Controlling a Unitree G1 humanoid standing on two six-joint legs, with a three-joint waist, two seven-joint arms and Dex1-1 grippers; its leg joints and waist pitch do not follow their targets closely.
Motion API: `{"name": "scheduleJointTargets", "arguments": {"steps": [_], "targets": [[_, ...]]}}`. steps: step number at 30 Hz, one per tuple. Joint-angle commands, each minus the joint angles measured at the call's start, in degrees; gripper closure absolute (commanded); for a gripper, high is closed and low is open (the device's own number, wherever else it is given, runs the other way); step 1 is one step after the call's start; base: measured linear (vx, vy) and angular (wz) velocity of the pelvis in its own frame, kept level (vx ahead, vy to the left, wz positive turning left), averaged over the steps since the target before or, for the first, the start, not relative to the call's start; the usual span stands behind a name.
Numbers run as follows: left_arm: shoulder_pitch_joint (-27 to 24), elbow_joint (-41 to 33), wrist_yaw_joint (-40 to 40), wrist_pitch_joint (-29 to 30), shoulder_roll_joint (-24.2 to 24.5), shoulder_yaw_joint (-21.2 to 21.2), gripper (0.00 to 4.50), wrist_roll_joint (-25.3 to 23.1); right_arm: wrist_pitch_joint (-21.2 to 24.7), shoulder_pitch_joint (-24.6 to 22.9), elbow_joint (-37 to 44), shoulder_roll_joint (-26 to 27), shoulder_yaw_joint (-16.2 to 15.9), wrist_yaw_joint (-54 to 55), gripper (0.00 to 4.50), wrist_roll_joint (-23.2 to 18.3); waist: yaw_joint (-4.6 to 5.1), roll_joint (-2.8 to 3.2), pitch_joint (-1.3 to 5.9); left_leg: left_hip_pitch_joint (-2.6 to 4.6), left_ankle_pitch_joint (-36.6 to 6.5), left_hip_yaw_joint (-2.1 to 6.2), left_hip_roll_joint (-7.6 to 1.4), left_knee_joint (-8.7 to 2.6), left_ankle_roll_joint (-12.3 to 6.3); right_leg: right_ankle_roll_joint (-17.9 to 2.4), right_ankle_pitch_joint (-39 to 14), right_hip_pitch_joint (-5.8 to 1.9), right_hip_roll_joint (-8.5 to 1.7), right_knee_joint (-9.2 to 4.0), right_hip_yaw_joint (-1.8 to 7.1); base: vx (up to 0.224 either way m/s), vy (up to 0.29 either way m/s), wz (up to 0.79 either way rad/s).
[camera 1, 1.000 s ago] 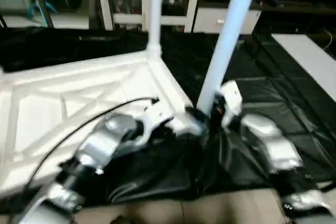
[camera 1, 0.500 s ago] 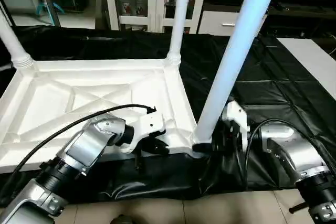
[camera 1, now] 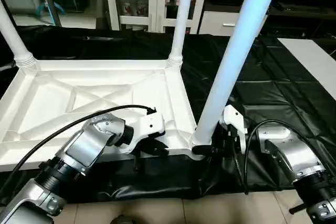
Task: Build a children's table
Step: Rotate leg to tighten
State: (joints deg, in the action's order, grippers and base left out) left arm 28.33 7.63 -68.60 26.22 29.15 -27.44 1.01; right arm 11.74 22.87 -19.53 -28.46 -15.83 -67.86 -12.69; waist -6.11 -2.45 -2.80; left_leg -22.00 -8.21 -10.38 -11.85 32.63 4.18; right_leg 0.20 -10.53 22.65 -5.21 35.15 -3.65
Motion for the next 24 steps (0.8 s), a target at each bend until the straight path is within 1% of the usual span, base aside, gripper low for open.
{"name": "scheduleJointTargets", "arguments": {"steps": [1,2,4,10,14,15,16,17,18,19,20,21,22,23,24], "targets": [[-0.52,0.00,-2.58,0.41,-0.02,-3.57,4.50,-0.68,-0.56,0.74,-1.05,-0.30,-0.70,-0.46,1.60,1.62,0.30,0.31,3.49,1.54,-19.57,0.35,-1.47,-3.77,0.64,-10.52,-15.03,-1.78,-2.55,-4.63,2.20,0.000,0.000,0.00],[-0.57,-0.03,-2.59,0.44,0.02,-3.58,4.50,-0.68,-0.65,0.78,-1.16,-0.29,-0.72,-0.54,1.70,1.60,0.30,0.30,3.51,1.54,-19.47,0.34,-1.45,-3.74,0.62,-10.54,-14.94,-1.79,-2.55,-4.60,2.20,0.000,0.000,0.00],[-0.65,-0.15,-2.58,0.57,0.06,-3.56,4.50,-0.62,-0.75,0.86,-1.34,-0.23,-0.71,-0.60,1.73,1.57,0.29,0.38,3.53,1.56,-19.24,0.34,-1.46,-3.72,0.59,-10.67,-14.49,-1.79,-2.53,-4.54,2.19,0.000,0.000,0.00],[-0.87,-0.38,-2.63,0.83,0.01,-3.58,4.50,-0.50,-0.29,0.82,-1.38,0.06,-0.45,-0.65,1.76,1.24,0.33,0.30,3.54,1.54,-19.46,0.34,-1.42,-3.70,0.55,-10.71,-14.71,-1.85,-2.51,-4.55,2.17,0.000,0.000,0.00],[-1.07,-0.54,-2.49,0.98,-0.10,-3.55,4.50,-0.45,-0.41,0.90,-2.16,0.66,-0.07,0.94,1.76,1.80,0.37,0.26,3.55,1.53,-19.07,0.34,-1.44,-3.70,0.61,-10.73,-14.45,-1.83,-2.52,-4.52,2.19,0.000,0.000,0.00],[-1.14,-0.06,-1.32,0.95,-0.82,-2.95,4.50,-0.36,-0.98,1.67,-4.74,2.25,1.15,6.08,1.76,3.04,0.45,0.34,3.54,1.52,-19.42,0.36,-1.41,-3.70,0.71,-10.73,-14.90,-1.78,-2.57,-4.54,2.17,0.000,0.000,0.00],[-1.10,0.58,0.04,0.97,-1.69,-2.27,4.50,-0.30,-1.19,2.34,-6.66,3.47,2.13,9.95,1.76,3.75,0.80,0.53,3.35,1.49,-20.58,0.41,-1.32,-3.80,1.31,-10.74,-16.19,-1.51,-2.53,-4.68,2.13,0.000,0.000,0.00],[-1.10,0.58,0.04,0.97,-1.69,-2.27,4.50,-0.30,-1.19,2.34,-6.66,3.47,2.13,9.95,1.76,3.75,1.02,0.43,3.29,1.48,-21.73,0.49,-1.24,-3.92,1.71,-10.37,-17.80,-1.57,-2.47,-4.85,2.03,0.000,0.000,0.00],[-0.71,2.44,3.14,1.09,-3.85,-0.83,4.50,-0.21,-0.49,3.53,-9.48,5.95,4.24,16.54,1.77,3.95,1.15,0.42,3.31,1.60,-22.87,0.61,-1.25,-3.92,2.12,-9.93,-19.39,-1.62,-2.51,-4.93,1.94,0.000,0.000,0.00],[-0.03,4.91,6.90,1.36,-6.39,0.74,4.50,-0.28,0.64,4.76,-12.05,8.55,6.37,23.06,1.77,3.79,1.65,0.29,3.12,1.63,-24.64,0.69,-1.13,-3.98,2.72,-9.21,-22.25,-1.42,-2.57,-5.26,1.90,0.000,0.000,0.00],[0.64,7.03,9.86,1.26,-8.37,1.80,4.50,-0.52,1.48,5.70,-13.87,10.59,7.86,28.01,1.77,3.67,2.08,0.33,3.05,1.63,-26.22,0.95,-1.00,-3.98,3.57,-8.25,-25.72,-1.27,-2.71,-5.55,1.72,-0.061,0.017,-0.13],[1.67,9.72,13.48,1.32,-10.68,3.01,4.50,-0.86,1.92,6.83,-15.95,12.92,9.21,33.84,1.77,3.84,2.44,0.49,3.10,1.71,-28.16,1.47,-0.91,-4.04,4.38,-6.78,-29.41,-1.42,-2.85,-5.90,1.25,-0.061,0.017,-0.13],[2.15,10.89,14.91,1.28,-11.63,3.45,4.50,-1.02,1.88,7.33,-16.88,13.93,9.64,36.37,1.77,4.05,2.79,0.50,3.08,1.68,-28.94,1.52,-0.92,-4.02,4.57,-6.32,-30.15,-1.27,-2.81,-6.04,1.20,-0.064,0.027,-0.16],[2.78,12.32,16.77,1.13,-12.81,3.98,4.50,-1.23,1.71,7.91,-18.02,15.28,10.08,39.33,1.78,4.26,3.24,0.43,3.17,1.77,-30.45,1.93,-0.84,-4.04,4.77,-5.47,-31.61,-1.33,-2.88,-6.36,0.77,-0.053,0.033,-0.16],[3.99,14.99,20.83,1.42,-15.28,5.56,4.50,-1.23,1.16,8.79,-19.75,17.69,10.25,43.78,1.78,4.87,3.48,0.58,3.16,1.76,-31.28,1.97,-0.87,-4.03,4.58,-5.10,-31.52,-1.18,-2.91,-6.56,0.76,-0.053,0.033,-0.16]]}}
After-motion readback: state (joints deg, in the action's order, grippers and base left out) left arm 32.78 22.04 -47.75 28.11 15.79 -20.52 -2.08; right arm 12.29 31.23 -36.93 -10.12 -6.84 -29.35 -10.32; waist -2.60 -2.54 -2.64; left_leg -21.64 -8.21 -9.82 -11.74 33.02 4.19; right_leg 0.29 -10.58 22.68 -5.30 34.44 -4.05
